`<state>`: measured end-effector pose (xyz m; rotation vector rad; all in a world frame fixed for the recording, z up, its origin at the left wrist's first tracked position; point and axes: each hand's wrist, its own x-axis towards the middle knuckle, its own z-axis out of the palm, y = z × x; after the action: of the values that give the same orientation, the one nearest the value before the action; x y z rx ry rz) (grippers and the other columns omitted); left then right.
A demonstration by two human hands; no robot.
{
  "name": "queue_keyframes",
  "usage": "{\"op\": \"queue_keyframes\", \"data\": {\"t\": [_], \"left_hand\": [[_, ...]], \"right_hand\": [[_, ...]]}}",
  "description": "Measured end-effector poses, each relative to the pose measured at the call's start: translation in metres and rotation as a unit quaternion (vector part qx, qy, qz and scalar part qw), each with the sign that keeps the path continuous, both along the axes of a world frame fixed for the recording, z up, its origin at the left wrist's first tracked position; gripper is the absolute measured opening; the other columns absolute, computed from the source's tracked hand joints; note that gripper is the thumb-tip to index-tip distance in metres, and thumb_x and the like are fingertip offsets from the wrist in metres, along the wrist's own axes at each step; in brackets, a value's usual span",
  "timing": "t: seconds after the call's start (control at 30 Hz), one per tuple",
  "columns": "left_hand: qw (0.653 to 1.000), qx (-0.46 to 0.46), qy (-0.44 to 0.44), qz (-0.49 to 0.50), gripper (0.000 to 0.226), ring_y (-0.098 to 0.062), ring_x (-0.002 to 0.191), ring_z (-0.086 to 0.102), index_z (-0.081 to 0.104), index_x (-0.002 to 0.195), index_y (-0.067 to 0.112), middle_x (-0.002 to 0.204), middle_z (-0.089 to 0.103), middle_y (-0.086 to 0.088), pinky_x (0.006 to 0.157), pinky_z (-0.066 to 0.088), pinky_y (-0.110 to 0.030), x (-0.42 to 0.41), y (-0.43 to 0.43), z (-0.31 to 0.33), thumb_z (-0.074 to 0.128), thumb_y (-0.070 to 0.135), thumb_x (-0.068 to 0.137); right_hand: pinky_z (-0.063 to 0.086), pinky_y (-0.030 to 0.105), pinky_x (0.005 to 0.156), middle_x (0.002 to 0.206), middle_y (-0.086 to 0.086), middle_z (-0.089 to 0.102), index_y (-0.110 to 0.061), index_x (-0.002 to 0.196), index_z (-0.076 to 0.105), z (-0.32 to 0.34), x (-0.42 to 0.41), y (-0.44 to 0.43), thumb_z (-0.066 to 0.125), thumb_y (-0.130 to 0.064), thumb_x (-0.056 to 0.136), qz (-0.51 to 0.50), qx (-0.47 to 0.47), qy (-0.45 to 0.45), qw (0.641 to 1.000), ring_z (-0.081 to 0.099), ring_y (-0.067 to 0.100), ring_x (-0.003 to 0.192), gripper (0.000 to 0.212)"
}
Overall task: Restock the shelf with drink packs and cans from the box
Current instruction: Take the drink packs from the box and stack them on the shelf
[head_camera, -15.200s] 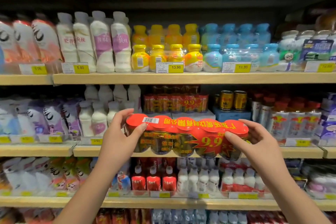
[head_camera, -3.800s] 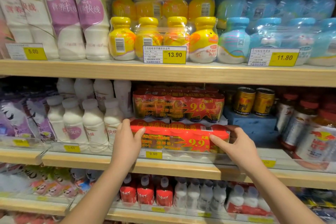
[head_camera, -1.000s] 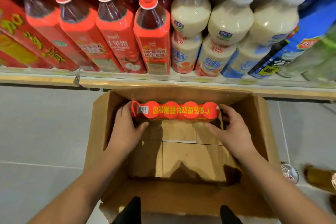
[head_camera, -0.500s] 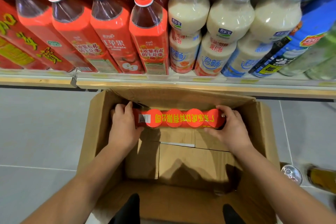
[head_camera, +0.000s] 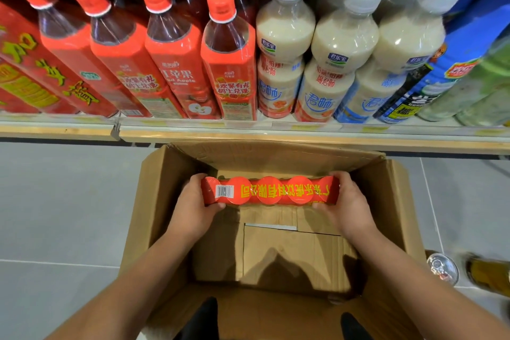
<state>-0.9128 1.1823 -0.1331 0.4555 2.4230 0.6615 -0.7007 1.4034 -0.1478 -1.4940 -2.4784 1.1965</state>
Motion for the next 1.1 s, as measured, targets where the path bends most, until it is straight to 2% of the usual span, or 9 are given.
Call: {"op": "queue_keyframes", "data": {"t": [0.3, 0.4, 0.53, 0.67, 0.8, 0.87, 0.93, 1.03, 1.1], "left_hand": [[1.000, 0.010, 0.027, 0.002, 0.074, -0.023, 0.128, 0.054, 0.049, 0.141, 0.019, 0.135, 0.057, -0.001, 0.108, 0.042, -0.039, -0.003, 0.004, 0.036, 0.087, 0.022, 0.077], [0.999, 0.012, 0.042, 0.000, 0.082, -0.023, 0.132, 0.052, 0.045, 0.146, 0.019, 0.142, 0.055, -0.002, 0.109, 0.042, -0.042, -0.002, 0.007, 0.067, 0.088, 0.028, 0.077], [0.996, 0.041, 0.074, -0.024, 0.077, -0.023, 0.123, 0.058, 0.054, 0.139, 0.017, 0.132, 0.063, -0.003, 0.103, 0.045, -0.037, 0.000, 0.006, 0.130, 0.090, 0.029, 0.072], [0.994, 0.093, 0.048, -0.004, 0.076, -0.015, 0.120, 0.057, 0.050, 0.142, 0.022, 0.129, 0.061, 0.007, 0.100, 0.048, -0.036, 0.004, -0.004, 0.218, 0.088, 0.024, 0.077], [0.990, 0.130, 0.054, 0.001, 0.080, -0.012, 0.114, 0.055, 0.048, 0.145, 0.022, 0.129, 0.059, 0.005, 0.093, 0.044, -0.027, 0.005, -0.011, 0.327, 0.088, 0.024, 0.076], [0.986, 0.157, 0.061, -0.002, 0.077, -0.014, 0.113, 0.057, 0.050, 0.143, 0.022, 0.128, 0.059, 0.004, 0.092, 0.050, -0.029, 0.004, -0.013, 0.386, 0.089, 0.023, 0.076], [0.981, 0.178, 0.071, -0.005, 0.076, -0.011, 0.109, 0.058, 0.051, 0.142, 0.025, 0.125, 0.059, 0.005, 0.085, 0.050, -0.020, 0.005, -0.013, 0.446, 0.089, 0.023, 0.075], [0.975, 0.199, 0.094, -0.006, 0.077, 0.011, 0.097, 0.058, 0.051, 0.141, 0.029, 0.123, 0.059, 0.008, 0.076, 0.042, -0.004, 0.004, -0.016, 0.539, 0.089, 0.028, 0.074], [0.970, 0.229, 0.085, -0.010, 0.075, 0.023, 0.102, 0.053, 0.051, 0.140, 0.033, 0.123, 0.059, 0.016, 0.080, 0.048, -0.012, 0.005, -0.017, 0.602, 0.087, 0.033, 0.074]], "right_hand": [[0.039, 0.024, 0.093, 0.113, -0.001, 0.058, -0.010, 0.132, 0.057, 0.035, 0.011, -0.003, 0.094, -0.012, 0.070, -0.020, 0.004, 0.029, 0.999, 0.060, 0.023, 0.111, 0.072], [0.043, 0.027, 0.092, 0.117, -0.001, 0.060, -0.014, 0.134, 0.056, 0.064, 0.016, -0.003, 0.093, -0.015, 0.071, -0.028, 0.002, 0.033, 0.999, 0.061, 0.022, 0.111, 0.073], [0.046, 0.029, 0.089, 0.113, -0.005, 0.064, -0.019, 0.135, 0.057, 0.124, 0.023, -0.004, 0.093, -0.018, 0.072, -0.051, -0.005, 0.054, 0.997, 0.064, 0.021, 0.108, 0.073], [0.052, 0.031, 0.087, 0.113, 0.000, 0.069, -0.021, 0.134, 0.059, 0.214, 0.029, -0.002, 0.094, -0.016, 0.070, -0.064, -0.019, 0.085, 0.994, 0.068, 0.021, 0.100, 0.073], [0.040, -0.001, 0.075, 0.114, -0.006, 0.068, -0.023, 0.135, 0.061, 0.330, 0.034, 0.004, 0.095, -0.017, 0.068, -0.053, -0.015, 0.131, 0.990, 0.060, -0.018, 0.093, 0.075], [0.042, 0.003, 0.080, 0.115, -0.012, 0.067, -0.028, 0.134, 0.061, 0.393, 0.038, 0.006, 0.095, -0.023, 0.069, -0.046, -0.005, 0.146, 0.988, 0.060, -0.014, 0.098, 0.074], [0.048, 0.013, 0.084, 0.114, -0.022, 0.065, -0.034, 0.135, 0.060, 0.454, 0.042, 0.008, 0.095, -0.030, 0.068, -0.049, 0.000, 0.159, 0.986, 0.062, -0.008, 0.102, 0.075], [0.043, 0.004, 0.077, 0.107, -0.042, 0.062, -0.046, 0.132, 0.056, 0.546, 0.052, 0.008, 0.094, -0.045, 0.062, -0.060, 0.014, 0.190, 0.980, 0.057, -0.022, 0.101, 0.079], [0.044, 0.006, 0.077, 0.111, -0.045, 0.061, -0.050, 0.130, 0.055, 0.608, 0.058, 0.005, 0.090, -0.059, 0.055, -0.076, 0.020, 0.213, 0.974, 0.057, -0.023, 0.103, 0.083]]}}
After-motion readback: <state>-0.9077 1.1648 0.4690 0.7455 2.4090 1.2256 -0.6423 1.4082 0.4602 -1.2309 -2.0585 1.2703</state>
